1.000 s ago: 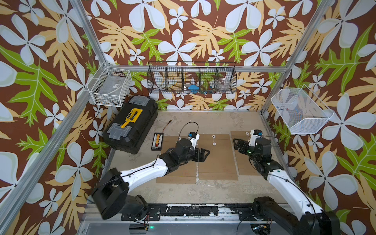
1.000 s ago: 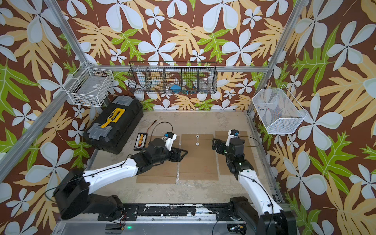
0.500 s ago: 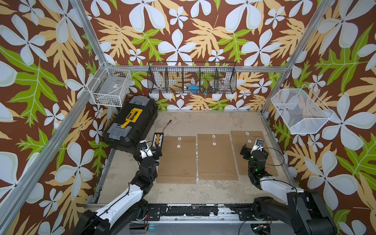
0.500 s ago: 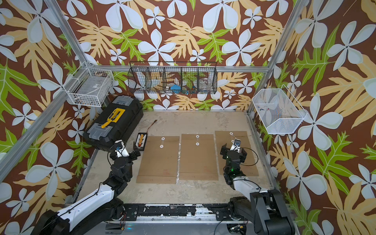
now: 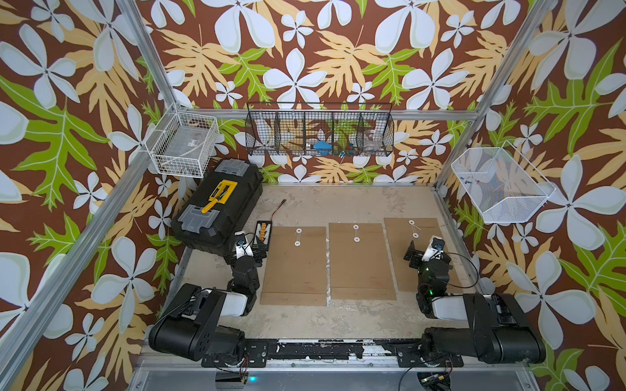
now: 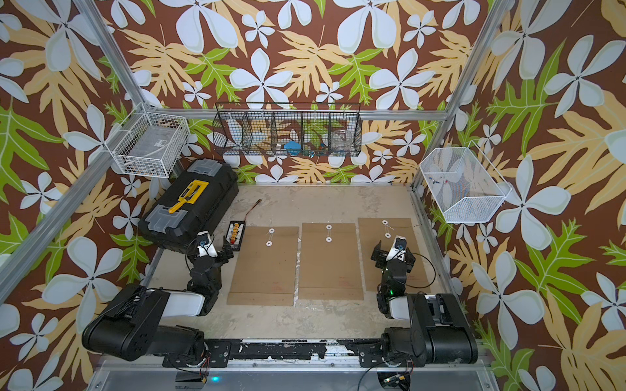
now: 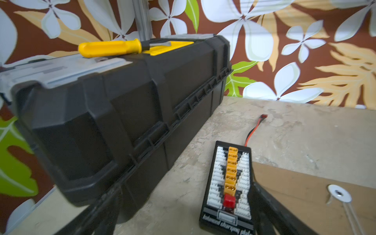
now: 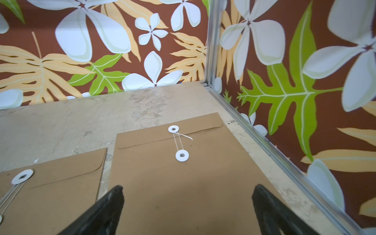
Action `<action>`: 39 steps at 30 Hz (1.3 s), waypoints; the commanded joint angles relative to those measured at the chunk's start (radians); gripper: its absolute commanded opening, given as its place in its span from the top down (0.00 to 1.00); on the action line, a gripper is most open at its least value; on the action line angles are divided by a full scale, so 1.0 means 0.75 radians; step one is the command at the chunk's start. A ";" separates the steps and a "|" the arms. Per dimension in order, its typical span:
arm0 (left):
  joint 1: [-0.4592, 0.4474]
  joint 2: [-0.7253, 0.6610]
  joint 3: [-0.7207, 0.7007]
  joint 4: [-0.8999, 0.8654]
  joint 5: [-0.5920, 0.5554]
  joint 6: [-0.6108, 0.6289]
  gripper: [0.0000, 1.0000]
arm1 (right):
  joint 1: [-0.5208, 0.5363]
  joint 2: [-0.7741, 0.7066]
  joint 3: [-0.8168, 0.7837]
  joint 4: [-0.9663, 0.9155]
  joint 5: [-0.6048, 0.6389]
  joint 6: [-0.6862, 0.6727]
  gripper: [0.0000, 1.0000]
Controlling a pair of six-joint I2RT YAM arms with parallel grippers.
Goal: Close the mouth of the file bag
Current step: Reset both arms
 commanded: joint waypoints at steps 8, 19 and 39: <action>0.172 0.055 -0.053 0.139 0.259 -0.141 0.00 | 0.014 0.130 0.058 0.144 -0.190 -0.069 0.00; 0.161 0.053 -0.054 0.160 0.243 -0.130 0.00 | 0.015 0.114 0.075 0.087 -0.190 -0.067 0.00; 0.141 0.059 -0.049 0.158 0.219 -0.115 0.00 | 0.017 0.114 0.075 0.087 -0.186 -0.066 0.00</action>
